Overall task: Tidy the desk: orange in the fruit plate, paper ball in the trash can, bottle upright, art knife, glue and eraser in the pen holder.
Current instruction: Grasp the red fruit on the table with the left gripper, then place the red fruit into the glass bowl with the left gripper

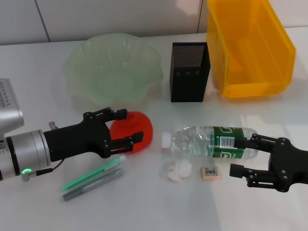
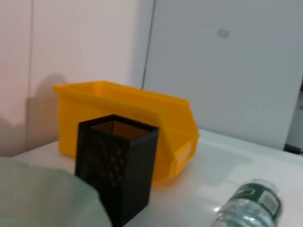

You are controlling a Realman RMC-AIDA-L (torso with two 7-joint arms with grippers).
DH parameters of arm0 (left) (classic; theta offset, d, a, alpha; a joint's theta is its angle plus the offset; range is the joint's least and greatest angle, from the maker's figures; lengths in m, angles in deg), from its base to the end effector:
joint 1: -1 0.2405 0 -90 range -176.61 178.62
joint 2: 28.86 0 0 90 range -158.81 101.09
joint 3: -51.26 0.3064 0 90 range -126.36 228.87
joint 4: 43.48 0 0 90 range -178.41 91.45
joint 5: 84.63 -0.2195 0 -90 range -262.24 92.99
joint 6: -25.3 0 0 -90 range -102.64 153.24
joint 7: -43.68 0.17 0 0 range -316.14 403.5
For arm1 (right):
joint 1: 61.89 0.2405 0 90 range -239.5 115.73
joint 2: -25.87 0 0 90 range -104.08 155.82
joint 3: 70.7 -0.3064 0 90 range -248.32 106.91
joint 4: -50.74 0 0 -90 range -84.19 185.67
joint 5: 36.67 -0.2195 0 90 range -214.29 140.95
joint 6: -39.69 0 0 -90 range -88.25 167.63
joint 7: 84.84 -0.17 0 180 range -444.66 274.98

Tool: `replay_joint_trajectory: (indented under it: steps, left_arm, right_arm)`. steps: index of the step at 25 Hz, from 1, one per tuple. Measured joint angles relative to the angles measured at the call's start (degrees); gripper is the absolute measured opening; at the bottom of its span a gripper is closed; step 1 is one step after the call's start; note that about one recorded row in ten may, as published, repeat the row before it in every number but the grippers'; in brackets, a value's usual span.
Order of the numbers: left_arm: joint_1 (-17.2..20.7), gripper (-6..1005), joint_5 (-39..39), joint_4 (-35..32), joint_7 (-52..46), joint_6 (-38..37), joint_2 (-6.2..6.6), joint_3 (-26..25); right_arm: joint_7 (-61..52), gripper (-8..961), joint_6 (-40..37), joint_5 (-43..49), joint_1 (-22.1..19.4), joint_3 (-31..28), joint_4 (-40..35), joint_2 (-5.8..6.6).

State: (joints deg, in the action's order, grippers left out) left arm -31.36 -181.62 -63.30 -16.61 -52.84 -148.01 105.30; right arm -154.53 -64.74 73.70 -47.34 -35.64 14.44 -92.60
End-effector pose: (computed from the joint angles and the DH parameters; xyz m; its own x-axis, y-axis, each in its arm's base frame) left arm -0.2879 0.3616 -0.1109 0.8047 0.2423 0.5420 0.3893 -0.9046 -0.1736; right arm 0.3521 0.2567 -0.0255 0.6795 -0.3479 -0.6460 -0.5113 -0.8560 -0.0767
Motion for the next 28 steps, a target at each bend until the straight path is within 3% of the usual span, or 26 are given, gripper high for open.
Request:
replay_joint_trajectory:
  steps: [10, 18, 23, 28]
  left_arm:
    - [-2.5, 679, 1.1, 3.9, 0.0, 8.8, -0.04, 0.0]
    - [-3.0, 661, 1.7, 4.7, 1.9, 9.7, -0.04, 0.0]
    - [-2.9, 418, 1.8, 4.9, 4.0, 8.4, -0.03, 0.1]
    - [-2.8, 332, 1.8, 4.9, 4.8, 6.7, -0.03, 0.2]
  right_arm:
    - [0.0, 791, 0.3, 0.2, 0.5, 0.0, 0.0, 0.00]
    - [0.0, 791, 0.3, 0.3, 0.2, 0.0, 0.0, 0.00]
    - [0.0, 791, 0.4, 0.3, 0.1, 0.0, 0.3, 0.00]
    - [0.0, 791, 0.8, 0.3, 0.0, 0.0, 0.4, -0.01]
